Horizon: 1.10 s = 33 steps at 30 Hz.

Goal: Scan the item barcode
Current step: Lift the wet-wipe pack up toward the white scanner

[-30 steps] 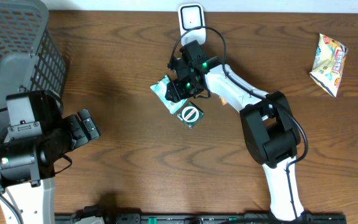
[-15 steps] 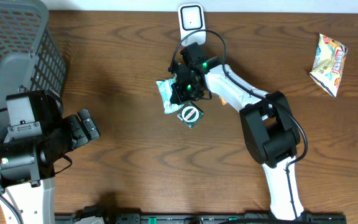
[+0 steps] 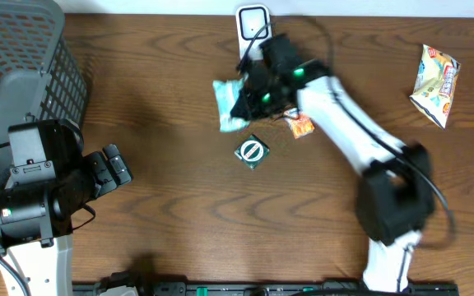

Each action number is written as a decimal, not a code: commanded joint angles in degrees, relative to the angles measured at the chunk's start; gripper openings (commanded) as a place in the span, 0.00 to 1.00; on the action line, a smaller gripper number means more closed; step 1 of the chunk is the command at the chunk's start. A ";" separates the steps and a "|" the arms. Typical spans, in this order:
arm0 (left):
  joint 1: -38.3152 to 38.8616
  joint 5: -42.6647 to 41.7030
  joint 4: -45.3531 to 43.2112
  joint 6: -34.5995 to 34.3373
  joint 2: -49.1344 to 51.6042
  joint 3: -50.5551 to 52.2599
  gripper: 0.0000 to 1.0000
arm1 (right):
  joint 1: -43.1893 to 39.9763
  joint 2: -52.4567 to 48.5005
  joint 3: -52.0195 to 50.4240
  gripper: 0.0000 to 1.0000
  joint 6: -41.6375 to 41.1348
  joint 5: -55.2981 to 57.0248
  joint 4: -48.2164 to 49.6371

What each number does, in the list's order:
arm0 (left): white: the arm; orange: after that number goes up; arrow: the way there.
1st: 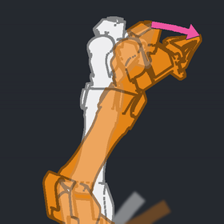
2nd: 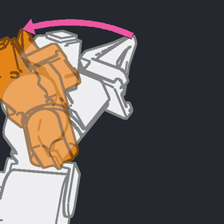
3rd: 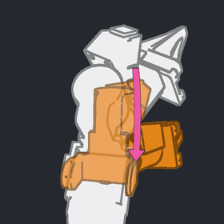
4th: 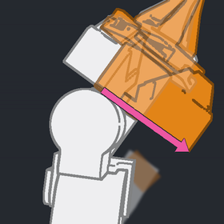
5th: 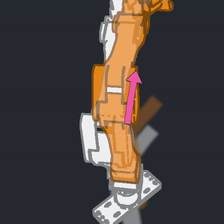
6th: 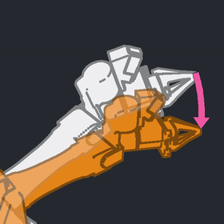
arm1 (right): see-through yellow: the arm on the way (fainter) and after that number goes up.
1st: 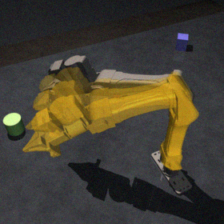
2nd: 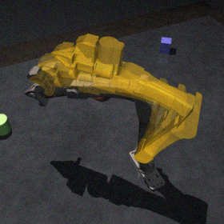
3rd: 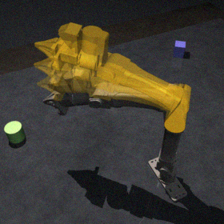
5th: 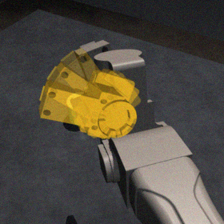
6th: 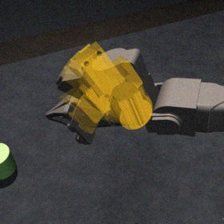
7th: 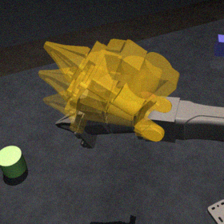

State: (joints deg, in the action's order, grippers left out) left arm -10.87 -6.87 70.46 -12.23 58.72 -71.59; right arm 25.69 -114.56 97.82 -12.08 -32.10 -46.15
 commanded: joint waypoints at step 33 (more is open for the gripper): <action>-0.31 0.94 0.02 -0.55 0.00 0.15 0.97 | -10.86 17.68 -0.13 0.01 11.93 -18.38 -8.79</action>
State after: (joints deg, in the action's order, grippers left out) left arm -10.87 -6.87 70.46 -12.23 58.72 -71.57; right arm 14.90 -97.23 97.84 -1.83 -48.42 -55.22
